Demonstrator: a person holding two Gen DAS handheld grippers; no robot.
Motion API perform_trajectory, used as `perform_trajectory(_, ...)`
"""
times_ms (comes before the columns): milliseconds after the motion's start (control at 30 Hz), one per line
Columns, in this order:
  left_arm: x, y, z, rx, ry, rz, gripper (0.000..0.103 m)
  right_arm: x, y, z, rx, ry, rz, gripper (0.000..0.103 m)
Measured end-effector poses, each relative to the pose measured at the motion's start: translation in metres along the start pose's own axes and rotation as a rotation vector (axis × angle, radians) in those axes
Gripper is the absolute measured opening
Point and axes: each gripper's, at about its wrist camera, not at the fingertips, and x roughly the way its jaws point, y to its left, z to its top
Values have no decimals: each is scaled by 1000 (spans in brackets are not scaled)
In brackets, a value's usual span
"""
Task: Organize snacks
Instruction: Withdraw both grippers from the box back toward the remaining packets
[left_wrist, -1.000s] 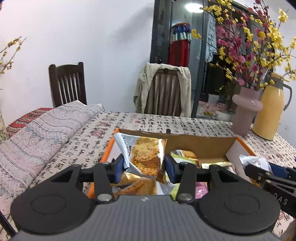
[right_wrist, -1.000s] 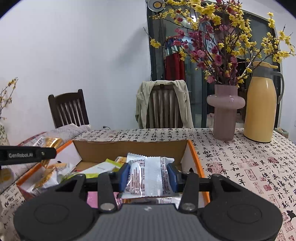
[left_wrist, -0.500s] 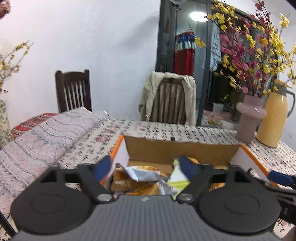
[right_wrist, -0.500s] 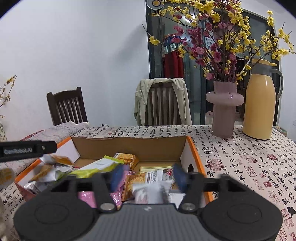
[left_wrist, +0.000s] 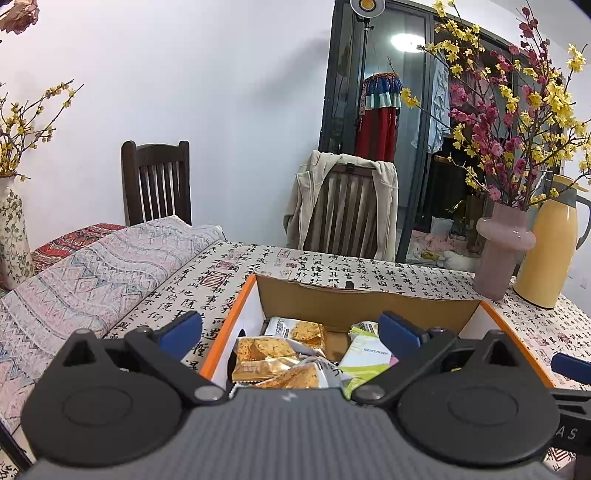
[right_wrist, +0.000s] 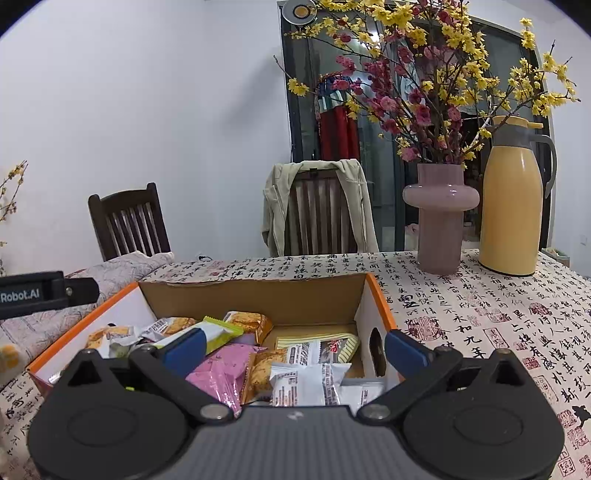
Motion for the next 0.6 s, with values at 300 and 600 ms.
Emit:
perform_trajectory(300, -23, 0, 15, -25, -19, -18, 103, -13, -1, 11, 8, -40, -3, 103)
perform_trajectory(600, -73, 0, 25, -17, -45, -73, 103, -59, -4, 23, 1, -93, 6, 103)
